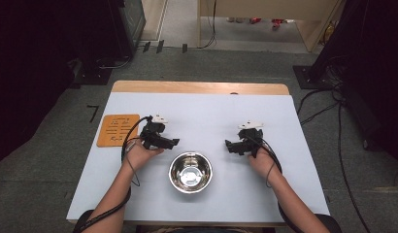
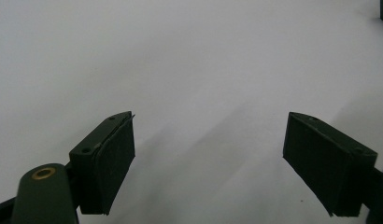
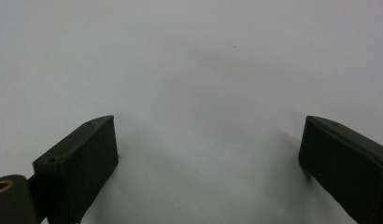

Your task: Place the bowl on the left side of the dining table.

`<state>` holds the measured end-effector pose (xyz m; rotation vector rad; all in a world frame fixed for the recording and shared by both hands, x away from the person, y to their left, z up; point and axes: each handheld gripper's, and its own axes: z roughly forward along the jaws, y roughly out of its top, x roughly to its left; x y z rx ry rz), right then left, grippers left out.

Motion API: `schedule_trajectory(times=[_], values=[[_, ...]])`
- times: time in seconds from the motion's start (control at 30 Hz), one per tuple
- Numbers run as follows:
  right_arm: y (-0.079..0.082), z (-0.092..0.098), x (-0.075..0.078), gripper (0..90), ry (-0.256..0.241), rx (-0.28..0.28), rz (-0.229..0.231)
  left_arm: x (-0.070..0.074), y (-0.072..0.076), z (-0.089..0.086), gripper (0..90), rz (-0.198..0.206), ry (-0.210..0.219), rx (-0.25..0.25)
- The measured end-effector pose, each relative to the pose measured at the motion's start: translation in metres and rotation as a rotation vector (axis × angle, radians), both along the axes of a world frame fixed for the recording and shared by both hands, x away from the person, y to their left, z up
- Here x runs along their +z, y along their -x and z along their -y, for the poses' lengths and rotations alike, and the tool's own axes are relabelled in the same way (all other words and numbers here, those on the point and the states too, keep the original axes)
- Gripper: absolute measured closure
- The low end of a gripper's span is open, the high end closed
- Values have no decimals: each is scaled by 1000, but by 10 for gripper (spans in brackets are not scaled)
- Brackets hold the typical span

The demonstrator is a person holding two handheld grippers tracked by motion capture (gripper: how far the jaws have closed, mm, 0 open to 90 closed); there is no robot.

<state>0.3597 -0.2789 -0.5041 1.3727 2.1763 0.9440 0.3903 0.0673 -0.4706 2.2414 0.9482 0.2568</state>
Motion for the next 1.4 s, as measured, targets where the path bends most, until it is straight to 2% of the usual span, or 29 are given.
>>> schedule_trajectory(times=[0.2, 0.5, 1.17, 1.2, 1.27, 1.3, 1.4], values=[[0, 0, 0, 44, 1, 2, 3, 2, 1, -1, 171, -22, 10, 3], [0, 0, 0, 44, 1, 3, 4, 7, 4, -2, 171, -27, 3, -13], [0, 0, 0, 45, 1, 3, 3, 18, 10, -7, 171, -20, 15, -27], [0, 0, 0, 45, 1, 3, 3, 19, 11, -7, 175, -23, 14, -30], [0, 0, 0, 44, 1, 3, 3, 19, 11, -7, 240, -24, 18, -30], [0, 0, 0, 44, 1, 3, 3, 20, 12, -7, 252, -41, 19, -30], [0, 0, 0, 45, 1, 3, 3, 20, 12, -6, 252, -39, 19, -33]])
